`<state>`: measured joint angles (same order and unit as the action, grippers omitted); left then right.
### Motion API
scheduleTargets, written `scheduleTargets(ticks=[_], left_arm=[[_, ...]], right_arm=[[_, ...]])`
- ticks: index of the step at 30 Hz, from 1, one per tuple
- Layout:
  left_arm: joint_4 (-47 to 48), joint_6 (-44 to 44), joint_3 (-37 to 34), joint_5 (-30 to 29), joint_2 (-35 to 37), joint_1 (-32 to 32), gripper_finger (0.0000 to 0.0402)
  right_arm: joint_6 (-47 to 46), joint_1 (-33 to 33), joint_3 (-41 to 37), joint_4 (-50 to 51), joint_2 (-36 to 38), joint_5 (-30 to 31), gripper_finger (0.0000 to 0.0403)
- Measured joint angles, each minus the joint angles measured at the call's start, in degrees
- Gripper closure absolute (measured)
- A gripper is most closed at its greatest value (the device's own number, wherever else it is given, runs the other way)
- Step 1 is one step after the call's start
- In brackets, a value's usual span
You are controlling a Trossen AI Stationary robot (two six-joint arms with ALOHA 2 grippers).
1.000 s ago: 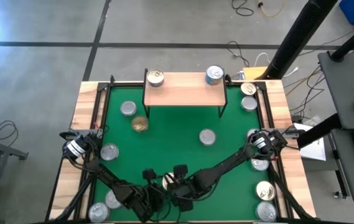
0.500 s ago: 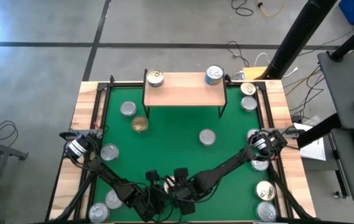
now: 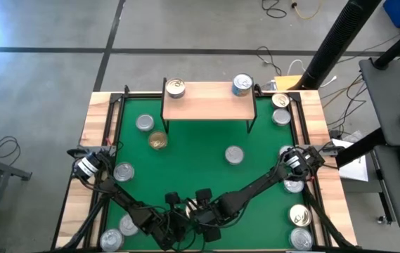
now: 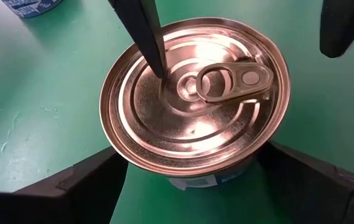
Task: Stack canned seafood by type on shelf
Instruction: Stack the blue pink tuna can on top of the blue pink tuna can on the shelf
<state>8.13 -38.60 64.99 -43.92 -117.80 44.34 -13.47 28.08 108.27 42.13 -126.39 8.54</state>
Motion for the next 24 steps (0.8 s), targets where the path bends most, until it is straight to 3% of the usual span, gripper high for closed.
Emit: scheduleTargets(ticks=[8,13,19,24], left_arm=[[0.0,-5.1,0.0,5.1,-0.1,-1.2,0.0035],[-0.9,-5.6,0.1,5.3,-1.4,-2.0,0.0018],[-1.6,-4.9,0.1,-1.1,-1.7,-1.9,0.0014],[-1.3,-5.4,0.0,-2.0,-1.8,-3.5,0.0014]], right_arm=[[0.2,-0.1,0.1,8.4,0.4,0.6,0.0039],[0.2,-0.4,-0.3,9.0,0.5,0.7,0.0039],[-0.3,-0.4,-0.3,7.9,0.2,0.8,0.0039],[-2.6,-0.4,-0.3,7.6,0.1,0.3,0.0039]])
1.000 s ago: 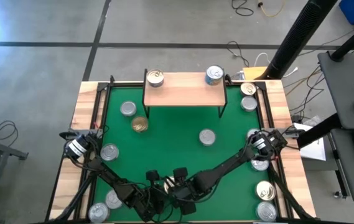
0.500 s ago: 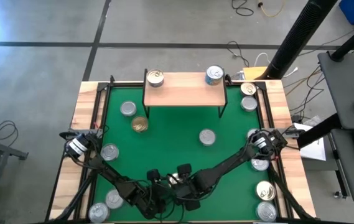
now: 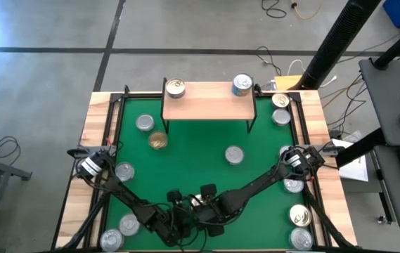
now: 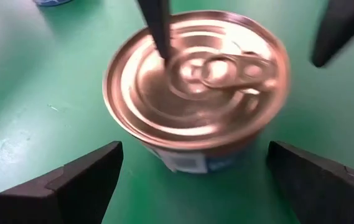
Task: Stack canned seafood by type on shelf
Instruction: Stack the blue pink tuna can on top of the blue pink tuna can on the shelf
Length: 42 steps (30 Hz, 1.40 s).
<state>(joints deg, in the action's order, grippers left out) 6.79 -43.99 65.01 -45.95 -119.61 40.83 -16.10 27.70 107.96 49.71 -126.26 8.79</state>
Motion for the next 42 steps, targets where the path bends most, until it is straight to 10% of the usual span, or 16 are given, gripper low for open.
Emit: scheduleTargets(ticks=[11,33,42], left_arm=[[-11.9,10.1,-0.5,-1.2,-1.4,-1.7,0.0014],[-2.9,8.7,-0.7,-4.5,-0.4,0.6,0.0015],[-6.2,11.8,-1.4,2.5,0.8,0.6,0.0003]], right_arm=[[-1.9,-0.1,0.1,-1.1,-0.1,-1.3,0.0039],[-2.8,1.8,11.1,19.7,0.4,-3.5,0.0039],[-6.5,1.9,10.2,29.5,0.5,2.9,0.0039]])
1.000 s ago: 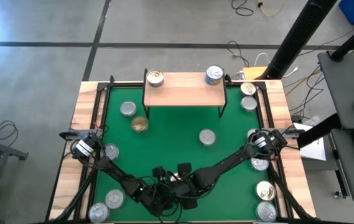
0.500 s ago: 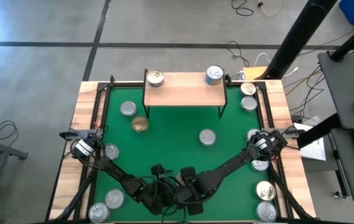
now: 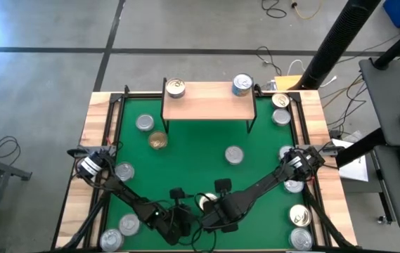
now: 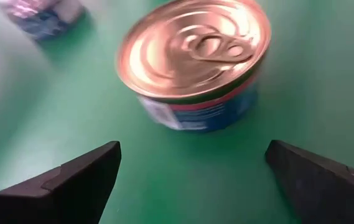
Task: Stack canned seafood by type on shelf
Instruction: Stack the blue pink tuna can on top of the blue pink tuna can on the shelf
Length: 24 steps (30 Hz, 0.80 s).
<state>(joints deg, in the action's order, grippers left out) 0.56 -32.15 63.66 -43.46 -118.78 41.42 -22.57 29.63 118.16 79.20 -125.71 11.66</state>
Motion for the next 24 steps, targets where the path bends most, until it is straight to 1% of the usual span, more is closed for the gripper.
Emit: scheduleTargets(ticks=[1,3,5,9,13,16,18,24], left_arm=[[-1.7,0.2,-0.4,1.4,0.0,-0.4,0.0003],[-5.1,1.3,-1.7,1.9,0.0,-0.8,0.0003],[-8.3,3.3,-2.9,1.2,0.0,-1.1,0.0003],[-11.7,5.7,-4.0,-0.4,-0.1,-1.4,0.0003],[-12.8,7.9,-3.9,-0.3,-0.2,-1.6,0.0002],[-13.7,7.6,-3.8,1.5,-0.2,-2.0,0.0002],[-13.6,7.4,-3.8,1.1,-0.2,-2.1,0.0002],[-13.8,7.1,-3.8,0.4,-0.2,-3.6,0.0002]], right_arm=[[0.0,0.0,-0.9,-0.1,0.0,0.1,0.0039],[0.0,-0.1,-3.0,-0.1,0.0,0.8,0.0039],[0.0,-0.2,-5.3,-0.2,0.0,3.2,0.0039],[0.1,-0.6,-9.9,-2.0,0.0,7.9,0.0039],[1.7,-1.6,-13.1,-9.4,-0.1,8.1,0.0039],[4.5,-2.0,-13.6,-14.2,-0.1,8.6,0.0039],[6.3,-2.2,-13.6,-17.5,-0.1,8.8,0.0039],[9.3,-2.2,-12.7,-25.7,-0.1,5.9,0.0039]])
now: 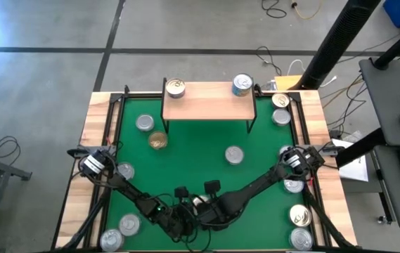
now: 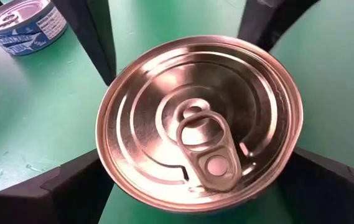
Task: Stack canned seafood by type on shelf
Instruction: Stack the blue pink tuna can on top of the blue pink tuna can on the shelf
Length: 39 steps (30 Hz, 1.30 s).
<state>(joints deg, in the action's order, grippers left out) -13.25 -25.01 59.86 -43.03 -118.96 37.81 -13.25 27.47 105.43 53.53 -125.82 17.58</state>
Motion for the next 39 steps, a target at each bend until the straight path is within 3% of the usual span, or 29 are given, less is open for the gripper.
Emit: scheduleTargets(ticks=[15,22,26,31,39], left_arm=[[-8.8,3.1,-0.2,1.6,-1.8,-0.8,0.0003],[-7.8,2.4,0.1,0.3,-2.1,-0.7,0.0032],[0.1,2.4,0.1,0.1,1.4,0.1,0.0038],[15.7,0.8,0.1,-2.3,10.7,1.3,0.0037],[37.6,-3.0,0.0,-17.5,28.2,0.8,0.0037]], right_arm=[[0.4,-0.4,-0.8,-2.4,-0.5,-2.0,0.0039],[0.4,-0.4,-0.7,0.8,0.2,-2.1,0.0039],[-1.2,-0.5,1.4,7.0,1.8,-1.4,0.0039],[-2.3,-0.1,2.5,12.3,5.7,0.8,0.0039],[-1.0,-0.7,-0.8,12.9,13.0,13.0,0.0039]])
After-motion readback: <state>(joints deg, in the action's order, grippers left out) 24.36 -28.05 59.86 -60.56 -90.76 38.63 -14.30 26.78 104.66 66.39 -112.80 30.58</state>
